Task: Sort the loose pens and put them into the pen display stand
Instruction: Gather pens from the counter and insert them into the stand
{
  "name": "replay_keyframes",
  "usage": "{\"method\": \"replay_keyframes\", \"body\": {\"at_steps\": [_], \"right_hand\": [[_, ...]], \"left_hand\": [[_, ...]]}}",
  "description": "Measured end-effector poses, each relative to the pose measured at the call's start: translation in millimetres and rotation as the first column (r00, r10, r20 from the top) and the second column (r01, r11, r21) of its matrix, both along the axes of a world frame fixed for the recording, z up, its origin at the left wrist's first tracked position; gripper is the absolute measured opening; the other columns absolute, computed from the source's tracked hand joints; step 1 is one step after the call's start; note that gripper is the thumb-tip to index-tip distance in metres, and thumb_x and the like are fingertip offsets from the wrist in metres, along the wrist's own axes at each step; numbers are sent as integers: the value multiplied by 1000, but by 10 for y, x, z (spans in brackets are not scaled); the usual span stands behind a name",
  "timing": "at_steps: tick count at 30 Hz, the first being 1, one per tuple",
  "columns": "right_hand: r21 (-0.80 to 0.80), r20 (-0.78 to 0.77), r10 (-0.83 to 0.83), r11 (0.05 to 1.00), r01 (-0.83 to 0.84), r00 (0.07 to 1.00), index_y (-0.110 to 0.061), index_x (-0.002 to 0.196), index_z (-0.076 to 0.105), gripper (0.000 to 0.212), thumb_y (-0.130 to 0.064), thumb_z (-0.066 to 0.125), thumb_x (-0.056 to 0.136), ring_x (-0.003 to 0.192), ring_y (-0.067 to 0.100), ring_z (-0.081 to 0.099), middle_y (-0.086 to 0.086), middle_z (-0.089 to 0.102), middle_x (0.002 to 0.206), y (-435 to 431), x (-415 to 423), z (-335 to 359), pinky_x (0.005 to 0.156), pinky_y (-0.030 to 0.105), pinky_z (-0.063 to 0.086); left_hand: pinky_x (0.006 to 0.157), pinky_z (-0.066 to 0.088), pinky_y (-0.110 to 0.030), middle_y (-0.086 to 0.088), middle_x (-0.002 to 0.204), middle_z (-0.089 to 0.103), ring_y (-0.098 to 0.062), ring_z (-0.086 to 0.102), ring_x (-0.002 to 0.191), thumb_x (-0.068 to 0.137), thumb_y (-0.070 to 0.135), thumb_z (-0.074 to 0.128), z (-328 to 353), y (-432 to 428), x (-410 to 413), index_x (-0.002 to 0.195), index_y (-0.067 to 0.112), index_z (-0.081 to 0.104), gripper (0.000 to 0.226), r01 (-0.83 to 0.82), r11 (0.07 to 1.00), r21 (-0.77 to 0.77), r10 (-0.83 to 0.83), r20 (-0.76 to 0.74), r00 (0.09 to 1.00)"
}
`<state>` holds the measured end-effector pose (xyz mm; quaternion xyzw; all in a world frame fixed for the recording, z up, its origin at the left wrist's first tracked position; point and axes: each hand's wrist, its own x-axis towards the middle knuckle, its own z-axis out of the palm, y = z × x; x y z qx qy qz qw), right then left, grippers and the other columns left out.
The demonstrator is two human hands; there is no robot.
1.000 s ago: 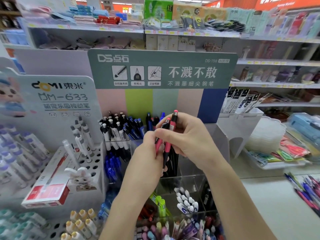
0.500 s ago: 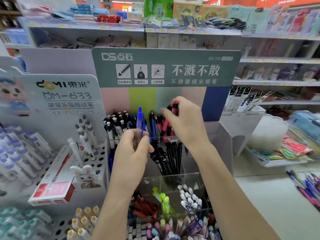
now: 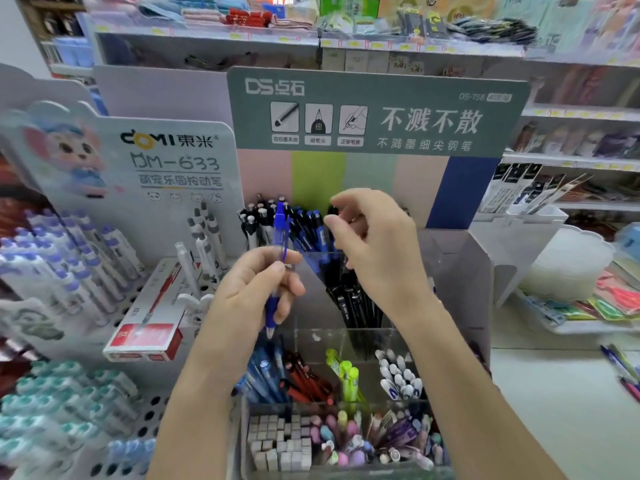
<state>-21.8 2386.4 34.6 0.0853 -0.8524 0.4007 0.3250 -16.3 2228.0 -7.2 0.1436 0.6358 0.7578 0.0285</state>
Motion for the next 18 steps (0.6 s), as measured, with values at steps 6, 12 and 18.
{"method": "replay_keyframes", "body": {"at_steps": [6,12,18], "right_hand": [[-193,164,316,939,-284,934,-15,85,67,4,-18,67,87,65,6,55,-7,64,75,-245,102,-120,63,26,46],[-254,-97,112,958,-134,989,-18,88,63,5,-21,62,92,62,18,61,1,63,71,-330,187,-227,51,32,53],[80,-101,-45,995,53,994,-5,89,64,13,-18,65,88,68,19,59,3,61,76,-529,215,-656,61,40,54]], "left_hand": [[52,45,-21,-3,72,64,-12,52,57,97,8,46,-10,-88,148,101,17,65,21,16,994,-110,-15,10,1000],[56,57,-28,-4,102,66,-15,67,67,99,10,48,-53,-267,260,119,19,56,24,-156,967,-201,170,54,984],[56,56,-25,2,102,64,-13,67,69,99,7,45,-137,-425,371,117,22,55,26,-206,951,-231,209,-13,978]]}}
